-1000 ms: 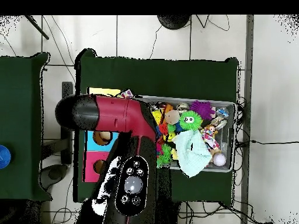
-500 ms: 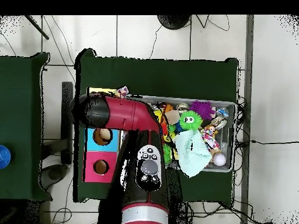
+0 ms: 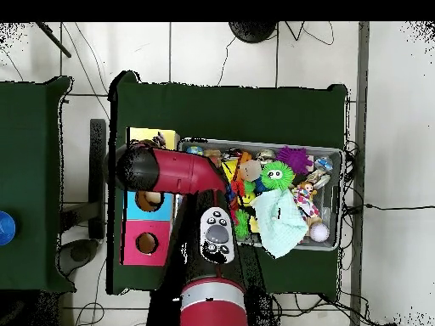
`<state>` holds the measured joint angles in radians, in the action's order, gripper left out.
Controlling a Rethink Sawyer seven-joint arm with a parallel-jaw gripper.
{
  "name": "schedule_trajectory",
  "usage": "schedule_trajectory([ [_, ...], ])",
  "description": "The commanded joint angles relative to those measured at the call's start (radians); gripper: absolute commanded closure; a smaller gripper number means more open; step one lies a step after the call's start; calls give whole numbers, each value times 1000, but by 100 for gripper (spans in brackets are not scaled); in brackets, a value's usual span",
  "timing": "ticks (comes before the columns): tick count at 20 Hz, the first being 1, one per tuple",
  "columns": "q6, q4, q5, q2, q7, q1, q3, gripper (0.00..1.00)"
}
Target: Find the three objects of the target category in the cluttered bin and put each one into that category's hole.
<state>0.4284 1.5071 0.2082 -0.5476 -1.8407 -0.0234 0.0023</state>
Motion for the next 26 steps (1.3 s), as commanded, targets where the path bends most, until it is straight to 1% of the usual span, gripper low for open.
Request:
schedule_trajectory([
  [1,179,97,4,65,-152,-7,31,100],
  [4,274,96,8,59,-181,-28,2,100],
  [5,269,101,10,56,-188,-30,-2,100],
  [8,220,111,11,58,-208,-43,-22,100],
  [9,180,109,10,64,-210,-47,-27,100],
  [10,196,111,15,67,-206,-42,-22,100],
  [12,108,133,22,69,-201,-29,-2,100],
  [16,5,128,9,85,-184,-15,8,100],
  [18,-7,118,6,95,-182,-15,4,100],
  [20,-4,102,-3,103,-184,-29,-18,100],
  [22,7,85,-18,114,-182,-45,-48,100],
  [23,9,74,-26,122,-186,-57,-70,100],
  [24,34,51,-39,134,-183,-75,-103,100],
  [26,29,42,-42,150,-180,-80,-118,100],
])
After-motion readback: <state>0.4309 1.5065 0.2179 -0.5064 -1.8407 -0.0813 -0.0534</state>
